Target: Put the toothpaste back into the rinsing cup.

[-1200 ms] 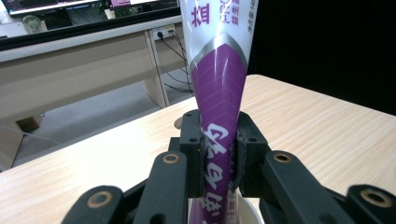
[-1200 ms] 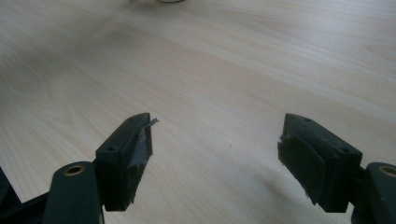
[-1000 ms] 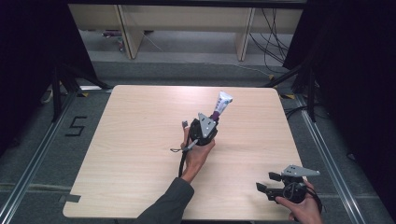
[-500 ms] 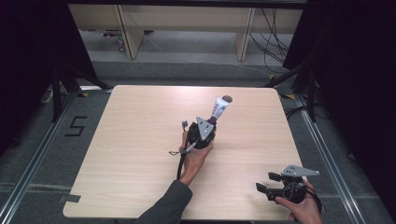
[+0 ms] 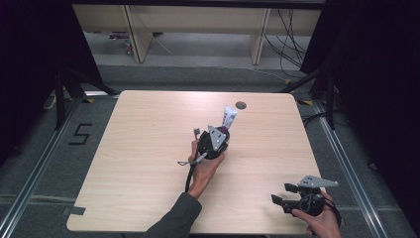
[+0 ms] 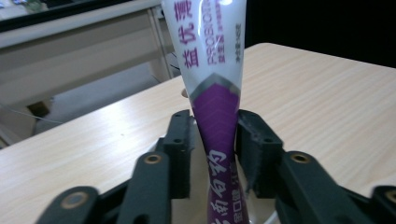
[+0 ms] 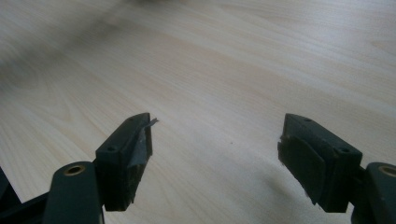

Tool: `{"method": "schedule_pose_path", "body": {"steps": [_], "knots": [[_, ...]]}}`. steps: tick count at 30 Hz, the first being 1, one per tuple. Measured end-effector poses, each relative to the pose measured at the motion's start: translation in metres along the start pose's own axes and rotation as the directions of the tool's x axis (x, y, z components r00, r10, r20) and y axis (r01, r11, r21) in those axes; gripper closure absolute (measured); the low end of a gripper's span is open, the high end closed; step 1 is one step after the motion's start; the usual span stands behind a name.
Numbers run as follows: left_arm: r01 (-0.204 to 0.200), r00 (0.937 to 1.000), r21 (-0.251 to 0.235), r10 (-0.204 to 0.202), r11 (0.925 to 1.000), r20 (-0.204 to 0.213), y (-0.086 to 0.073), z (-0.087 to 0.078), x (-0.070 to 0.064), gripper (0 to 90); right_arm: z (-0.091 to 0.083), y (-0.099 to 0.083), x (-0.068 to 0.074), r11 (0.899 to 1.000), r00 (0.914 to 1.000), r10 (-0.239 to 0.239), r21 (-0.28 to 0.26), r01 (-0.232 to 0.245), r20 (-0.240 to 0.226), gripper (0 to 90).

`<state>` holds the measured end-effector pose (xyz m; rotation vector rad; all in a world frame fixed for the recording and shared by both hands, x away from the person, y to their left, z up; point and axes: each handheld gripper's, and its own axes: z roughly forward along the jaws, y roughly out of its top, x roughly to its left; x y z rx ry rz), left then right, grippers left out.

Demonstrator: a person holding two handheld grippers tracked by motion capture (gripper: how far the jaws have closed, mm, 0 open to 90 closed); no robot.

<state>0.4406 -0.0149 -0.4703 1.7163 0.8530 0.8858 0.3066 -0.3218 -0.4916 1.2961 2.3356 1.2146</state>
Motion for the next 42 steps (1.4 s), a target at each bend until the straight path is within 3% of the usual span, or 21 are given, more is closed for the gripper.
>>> {"method": "schedule_pose_path", "body": {"steps": [4,6,12,13,14,15,20,21,26,28,30,32,37,39,40,42], "knots": [[-0.008,0.9999,0.003,0.008,1.0000,-0.007,0.004,-0.005,-0.001,57.3,0.000,0.000,0.002,1.000,0.9998,0.018,0.002,-0.018,0.002,26.5],[-0.015,0.9997,0.008,0.015,0.9999,-0.020,0.005,-0.007,-0.001,54.9,0.001,0.000,0.000,1.000,1.0000,-0.005,-0.002,0.005,-0.002,26.5],[-0.022,0.9995,0.013,0.023,0.9997,-0.021,0.008,-0.014,-0.006,48.2,0.000,0.000,0.000,1.000,0.9999,-0.013,-0.002,0.013,0.006,26.4],[-0.017,0.9997,0.012,0.017,0.9998,-0.019,0.009,-0.016,-0.008,47.2,0.001,0.000,0.002,1.000,0.9998,0.019,0.004,-0.019,-0.007,26.5],[-0.017,0.9997,0.011,0.017,0.9998,-0.020,0.010,-0.017,-0.009,47.0,0.000,0.000,0.000,1.000,0.9999,-0.013,-0.001,0.013,0.005,26.4],[-0.015,0.9998,0.005,0.015,0.9999,-0.016,0.012,-0.019,-0.010,46.7,0.001,0.000,0.000,1.000,0.9999,0.000,-0.001,0.000,-0.012,26.5],[-0.019,0.9997,0.021,0.019,0.9996,0.013,0.015,-0.025,-0.012,46.3,0.000,0.000,0.002,1.000,0.9999,0.010,-0.001,-0.010,-0.003,26.5],[-0.016,0.9998,0.018,0.016,0.9997,0.014,0.014,-0.025,-0.012,46.2,0.000,0.000,0.000,1.000,0.9999,-0.014,-0.003,0.014,0.005,26.4],[-0.010,0.9997,0.027,0.010,0.9996,0.024,0.010,-0.029,-0.011,46.3,0.001,0.000,0.000,1.000,0.9999,-0.011,-0.006,0.011,-0.004,26.4],[-0.006,0.9994,0.027,0.005,0.9996,0.034,0.009,-0.032,-0.012,46.2,0.001,0.001,0.001,0.999,0.9996,0.021,0.032,-0.020,-0.019,26.5],[0.002,0.9986,0.035,-0.004,0.9994,0.053,0.008,-0.034,-0.012,46.0,-0.001,0.001,0.001,1.000,0.9999,-0.011,0.021,0.010,0.012,26.5],[0.000,0.9981,0.038,-0.002,0.9993,0.061,0.007,-0.037,-0.013,45.8,-0.001,0.001,0.001,1.000,0.9999,-0.010,0.021,0.010,0.010,26.5],[0.003,0.9958,0.063,-0.009,0.9980,0.092,0.007,-0.046,-0.010,45.0,-0.001,0.001,0.000,1.000,0.9998,-0.018,0.012,0.018,0.004,26.4],[0.011,0.9941,0.064,-0.018,0.9979,0.107,0.008,-0.048,-0.010,44.9,0.001,0.001,0.001,0.999,0.9996,0.021,0.030,-0.021,-0.016,26.4],[0.004,0.9932,0.065,-0.011,0.9979,0.116,0.008,-0.050,-0.011,44.7,-0.001,0.001,0.001,1.000,0.9999,-0.011,0.019,0.010,0.013,26.5],[0.006,0.9887,0.069,-0.016,0.9976,0.149,0.008,-0.055,-0.012,44.1,-0.002,0.001,0.001,1.000,0.9999,-0.011,0.014,0.011,0.007,26.5]]}}
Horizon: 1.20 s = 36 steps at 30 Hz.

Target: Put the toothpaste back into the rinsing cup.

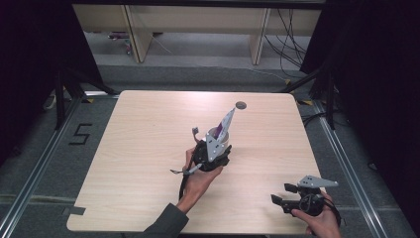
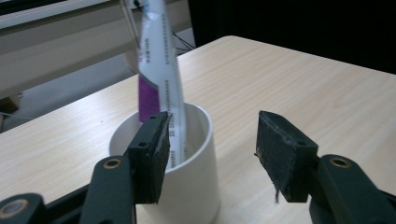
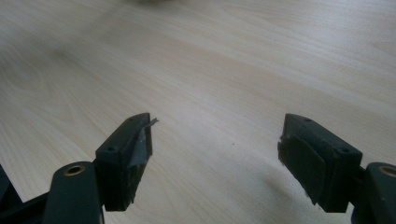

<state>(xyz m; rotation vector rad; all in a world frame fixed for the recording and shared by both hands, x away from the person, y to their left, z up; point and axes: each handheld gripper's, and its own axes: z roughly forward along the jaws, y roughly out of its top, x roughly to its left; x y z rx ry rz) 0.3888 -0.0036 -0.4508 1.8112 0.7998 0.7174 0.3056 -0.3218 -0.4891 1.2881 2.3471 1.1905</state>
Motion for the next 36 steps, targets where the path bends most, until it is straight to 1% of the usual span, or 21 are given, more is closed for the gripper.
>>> {"method": "schedule_pose_path", "body": {"steps": [2,3,4,5,6,10,12,18,21,23,25,26,27,28,29,30,32,33,34,35,36], "knots": [[0.009,0.9997,0.007,-0.009,0.9999,0.023,-0.001,-0.004,-0.001,43.6,0.001,0.000,-0.001,1.000,1.0000,-0.002,-0.003,0.002,0.000,26.4],[0.005,0.9996,0.002,-0.005,1.0000,0.029,-0.001,-0.006,-0.001,43.5,0.001,0.000,-0.001,1.000,1.0000,-0.003,-0.001,0.003,0.005,26.4],[-0.002,0.9994,0.011,0.001,0.9999,0.033,-0.001,-0.009,0.000,43.5,0.004,-0.001,-0.001,1.000,0.9997,0.014,-0.020,-0.014,-0.021,26.4],[-0.003,0.9992,0.012,0.002,0.9999,0.040,-0.002,-0.010,0.000,43.5,0.003,-0.001,-0.001,1.000,0.9998,0.014,-0.016,-0.014,-0.017,26.5],[0.007,0.9987,0.015,-0.008,0.9999,0.050,-0.003,-0.012,0.001,43.5,0.004,-0.001,-0.001,1.000,0.9999,0.008,-0.019,-0.008,-0.013,26.5],[0.002,0.9981,0.025,-0.003,0.9997,0.061,-0.005,-0.020,0.003,43.2,0.002,-0.001,0.000,1.000,1.0000,0.000,-0.016,0.000,0.004,26.5],[0.023,0.9975,0.017,-0.024,0.9996,0.066,-0.007,-0.023,0.004,43.3,0.002,-0.001,0.000,1.000,1.0000,0.000,-0.016,0.000,0.005,26.5],[0.014,0.9969,0.014,-0.015,0.9998,0.077,-0.012,-0.031,0.006,42.9,0.002,-0.001,-0.001,1.000,1.0000,-0.001,-0.019,0.001,0.006,26.4],[0.017,0.9957,0.014,-0.018,0.9998,0.091,-0.014,-0.034,0.007,42.0,0.002,-0.001,-0.001,1.000,1.0000,0.003,-0.017,-0.002,0.006,26.4],[0.036,0.9947,0.017,-0.038,0.9992,0.096,-0.015,-0.036,0.008,39.8,0.002,-0.001,-0.001,1.000,1.0000,0.002,-0.017,-0.002,0.003,26.4],[0.040,0.9938,0.020,-0.042,0.9990,0.103,-0.016,-0.037,0.009,38.5,0.002,-0.001,-0.001,1.000,1.0000,0.003,-0.015,-0.003,0.001,26.4],[0.043,0.9927,0.014,-0.044,0.9990,0.112,-0.017,-0.037,0.009,38.2,0.003,-0.001,0.000,1.000,0.9997,0.015,-0.016,-0.015,-0.017,26.4],[0.038,0.9931,0.022,-0.040,0.9990,0.110,-0.017,-0.038,0.009,37.6,0.003,-0.001,-0.001,1.000,1.0000,0.006,-0.016,-0.006,-0.001,26.4],[0.039,0.9927,0.024,-0.041,0.9990,0.113,-0.017,-0.039,0.009,36.7,0.002,-0.001,0.000,1.000,1.0000,0.006,-0.019,-0.006,0.000,26.5],[0.040,0.9920,0.025,-0.043,0.9989,0.119,-0.018,-0.040,0.009,35.9,0.002,-0.001,0.002,0.999,0.9993,0.036,-0.013,-0.037,-0.010,26.4],[0.041,0.9913,0.026,-0.044,0.9988,0.124,-0.018,-0.042,0.009,35.3,0.002,-0.001,-0.001,1.000,0.9999,0.014,-0.020,-0.014,-0.006,26.4],[0.045,0.9900,0.030,-0.049,0.9985,0.133,-0.020,-0.045,0.009,34.4,0.003,-0.001,-0.001,1.000,0.9999,0.013,-0.018,-0.013,-0.008,26.4],[0.054,0.9880,0.028,-0.058,0.9981,0.143,-0.021,-0.046,0.010,34.0,0.003,-0.001,-0.001,1.000,0.9999,0.012,-0.018,-0.012,-0.010,26.4],[0.054,0.9872,0.039,-0.059,0.9978,0.148,-0.021,-0.049,0.010,33.6,0.002,-0.001,-0.001,1.000,0.9999,0.012,-0.020,-0.013,-0.010,26.4],[0.055,0.9868,0.035,-0.060,0.9979,0.151,-0.022,-0.051,0.011,33.2,0.002,-0.001,0.000,1.000,0.9996,0.023,-0.016,-0.023,-0.017,26.5],[0.054,0.9865,0.039,-0.060,0.9978,0.152,-0.024,-0.054,0.012,33.0,0.001,-0.001,0.002,0.998,0.9981,0.058,-0.008,-0.058,-0.022,26.4]]}}
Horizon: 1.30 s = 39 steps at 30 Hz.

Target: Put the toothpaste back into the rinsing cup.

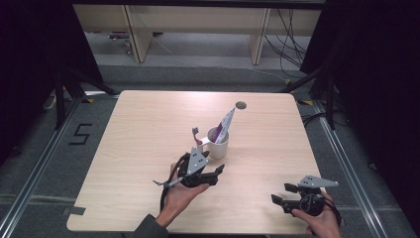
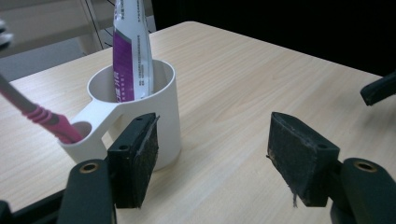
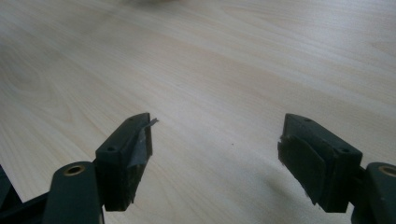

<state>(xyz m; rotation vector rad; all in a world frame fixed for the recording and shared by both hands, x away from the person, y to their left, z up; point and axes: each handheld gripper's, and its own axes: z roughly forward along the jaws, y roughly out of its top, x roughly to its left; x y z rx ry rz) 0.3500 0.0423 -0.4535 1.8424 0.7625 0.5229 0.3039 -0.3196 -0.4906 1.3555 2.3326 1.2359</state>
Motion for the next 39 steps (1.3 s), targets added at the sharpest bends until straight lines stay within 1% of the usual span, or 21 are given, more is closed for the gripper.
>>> {"method": "schedule_pose_path", "body": {"steps": [2,5,6,8,12,13,15,17,18,19,22,23,25,27,28,33,34,36,37,38,39], "knots": [[0.008,1.0000,0.003,-0.008,1.0000,0.001,-0.002,-0.005,0.001,32.4,0.001,0.000,-0.003,0.999,0.9994,-0.035,-0.006,0.035,0.003,26.4],[0.015,0.9999,0.002,-0.015,0.9999,0.008,-0.004,-0.012,0.003,31.5,0.000,0.000,-0.001,1.000,0.9998,-0.022,-0.006,0.022,0.000,26.4],[0.014,0.9999,0.005,-0.014,0.9999,0.010,-0.005,-0.015,0.004,31.0,0.000,0.001,-0.003,0.998,0.9985,-0.055,-0.015,0.055,0.006,26.5],[0.011,0.9999,0.008,-0.011,0.9999,0.010,-0.008,-0.020,0.004,30.4,0.001,0.001,-0.003,0.998,0.9983,-0.058,-0.017,0.058,0.002,26.4],[0.000,0.9992,0.032,-0.001,0.9995,0.039,-0.020,-0.031,0.007,29.2,0.000,0.001,-0.002,0.998,0.9983,-0.058,-0.012,0.058,0.008,26.4],[-0.003,0.9994,0.043,0.002,0.9991,0.036,-0.023,-0.034,0.008,29.1,0.000,0.001,0.000,1.000,0.9997,-0.025,-0.009,0.025,-0.006,26.4],[-0.005,0.9994,0.048,0.004,0.9989,0.034,-0.031,-0.040,0.009,28.8,0.001,0.001,-0.003,0.998,0.9981,-0.060,-0.016,0.060,0.010,26.4],[-0.008,0.9995,0.050,0.007,0.9987,0.032,-0.038,-0.046,0.009,28.7,0.000,0.001,-0.003,0.998,0.9981,-0.059,-0.006,0.060,0.015,26.4],[-0.008,0.9992,0.049,0.006,0.9988,0.040,-0.042,-0.048,0.009,28.6,0.001,0.001,0.000,0.999,0.9995,-0.032,0.001,0.032,0.007,26.4],[-0.013,0.9993,0.061,0.011,0.9981,0.036,-0.044,-0.050,0.009,28.5,0.000,0.001,-0.002,0.998,0.9979,-0.062,-0.008,0.062,0.019,26.4],[-0.014,0.9987,0.073,0.010,0.9972,0.050,-0.055,-0.058,0.010,28.2,0.000,0.001,0.003,1.000,0.9996,-0.027,0.002,0.027,-0.001,26.4],[-0.009,0.9987,0.078,0.005,0.9969,0.050,-0.057,-0.060,0.010,28.1,0.001,0.001,0.001,0.998,0.9984,-0.056,-0.011,0.057,0.007,26.4],[-0.011,0.9987,0.090,0.007,0.9959,0.051,-0.062,-0.064,0.009,27.8,0.002,0.001,0.001,0.998,0.9985,-0.055,-0.008,0.055,0.006,26.4],[-0.011,0.9987,0.097,0.006,0.9952,0.050,-0.066,-0.068,0.008,27.3,0.002,0.002,0.004,0.999,0.9991,-0.041,-0.006,0.041,0.010,26.4],[-0.017,0.9984,0.106,0.011,0.9942,0.055,-0.068,-0.070,0.008,27.2,0.001,0.002,0.003,0.998,0.9974,-0.067,-0.012,0.068,0.025,26.4],[-0.037,0.9976,0.118,0.030,0.9923,0.063,-0.076,-0.079,0.004,26.2,0.003,0.001,0.006,0.998,0.9976,-0.068,-0.007,0.069,0.010,25.9],[-0.036,0.9974,0.120,0.028,0.9921,0.066,-0.077,-0.080,0.004,26.0,0.002,0.000,0.009,0.999,0.9993,-0.038,0.007,0.038,-0.004,25.4],[-0.033,0.9974,0.124,0.025,0.9917,0.068,-0.079,-0.083,0.001,25.5,0.003,-0.001,0.010,0.999,0.9994,-0.033,0.001,0.033,0.004,22.4],[-0.035,0.9968,0.130,0.026,0.9909,0.075,-0.080,-0.084,0.001,25.4,0.002,-0.001,0.008,0.998,0.9979,-0.063,0.006,0.063,0.013,21.4],[-0.046,0.9971,0.138,0.037,0.9893,0.066,-0.081,-0.086,-0.001,25.2,0.002,-0.002,0.011,1.000,0.9996,-0.027,0.016,0.027,0.000,21.0],[-0.034,0.9974,0.134,0.025,0.9904,0.068,-0.081,-0.086,-0.002,24.7,0.002,-0.003,0.010,0.999,0.9988,-0.048,0.006,0.048,-0.007,21.0]]}}
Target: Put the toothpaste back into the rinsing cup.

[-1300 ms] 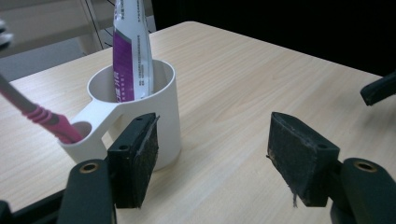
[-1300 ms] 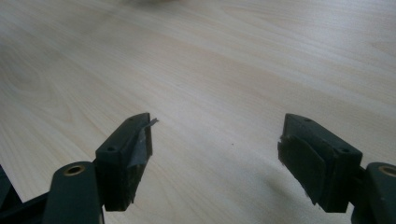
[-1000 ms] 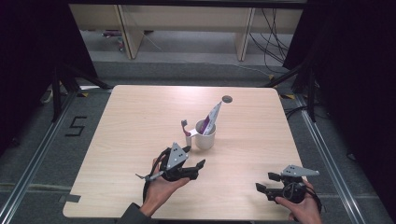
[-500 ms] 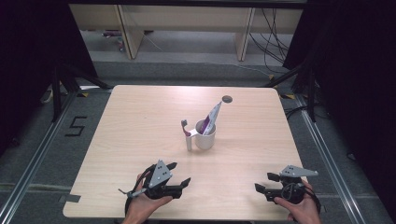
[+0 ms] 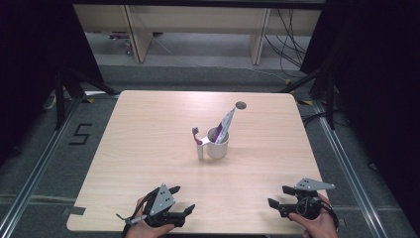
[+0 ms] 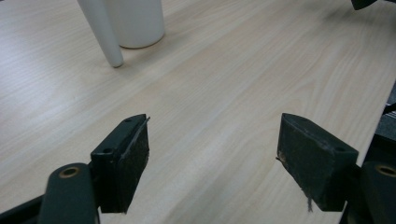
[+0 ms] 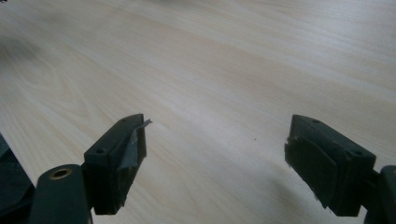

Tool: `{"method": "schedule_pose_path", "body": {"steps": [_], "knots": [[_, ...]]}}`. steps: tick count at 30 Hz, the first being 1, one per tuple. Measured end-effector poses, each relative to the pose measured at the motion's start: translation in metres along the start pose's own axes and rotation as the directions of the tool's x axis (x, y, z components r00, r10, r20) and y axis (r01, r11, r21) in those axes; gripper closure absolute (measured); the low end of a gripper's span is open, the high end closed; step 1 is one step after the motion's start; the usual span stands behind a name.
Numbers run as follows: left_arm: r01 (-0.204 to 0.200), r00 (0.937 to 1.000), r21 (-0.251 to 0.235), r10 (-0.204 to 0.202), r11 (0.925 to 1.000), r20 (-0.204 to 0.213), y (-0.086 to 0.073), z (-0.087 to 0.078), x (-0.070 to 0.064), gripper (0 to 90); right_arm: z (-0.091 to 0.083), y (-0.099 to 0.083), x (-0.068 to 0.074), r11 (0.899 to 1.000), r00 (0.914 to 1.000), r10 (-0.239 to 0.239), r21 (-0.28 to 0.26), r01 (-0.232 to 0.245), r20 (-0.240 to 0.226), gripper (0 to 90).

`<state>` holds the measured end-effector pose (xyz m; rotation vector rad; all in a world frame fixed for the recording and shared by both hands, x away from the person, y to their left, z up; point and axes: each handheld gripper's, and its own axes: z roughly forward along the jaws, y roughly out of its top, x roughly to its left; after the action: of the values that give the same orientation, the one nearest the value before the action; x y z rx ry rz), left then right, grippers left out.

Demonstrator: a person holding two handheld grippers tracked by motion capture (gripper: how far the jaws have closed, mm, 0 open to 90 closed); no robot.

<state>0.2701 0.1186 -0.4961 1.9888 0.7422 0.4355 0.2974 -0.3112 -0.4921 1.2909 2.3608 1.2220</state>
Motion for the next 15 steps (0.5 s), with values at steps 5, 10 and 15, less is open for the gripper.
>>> {"method": "schedule_pose_path", "body": {"steps": [5,10,15], "knots": [[0.005,0.9999,0.004,-0.005,1.0000,0.011,-0.003,-0.003,-0.006,21.3,-0.004,-0.005,0.007,1.000,1.0000,-0.001,0.010,0.001,-0.004,17.1],[0.044,0.9989,0.006,-0.044,0.9990,0.017,-0.006,-0.005,-0.006,18.0,-0.007,-0.011,0.010,0.999,0.9992,-0.041,0.003,0.041,-0.001,16.8],[0.031,0.9995,0.046,-0.031,0.9985,0.009,-0.007,-0.008,-0.007,16.5,-0.011,-0.017,0.015,0.999,0.9993,-0.034,0.024,0.034,-0.012,16.8]]}}
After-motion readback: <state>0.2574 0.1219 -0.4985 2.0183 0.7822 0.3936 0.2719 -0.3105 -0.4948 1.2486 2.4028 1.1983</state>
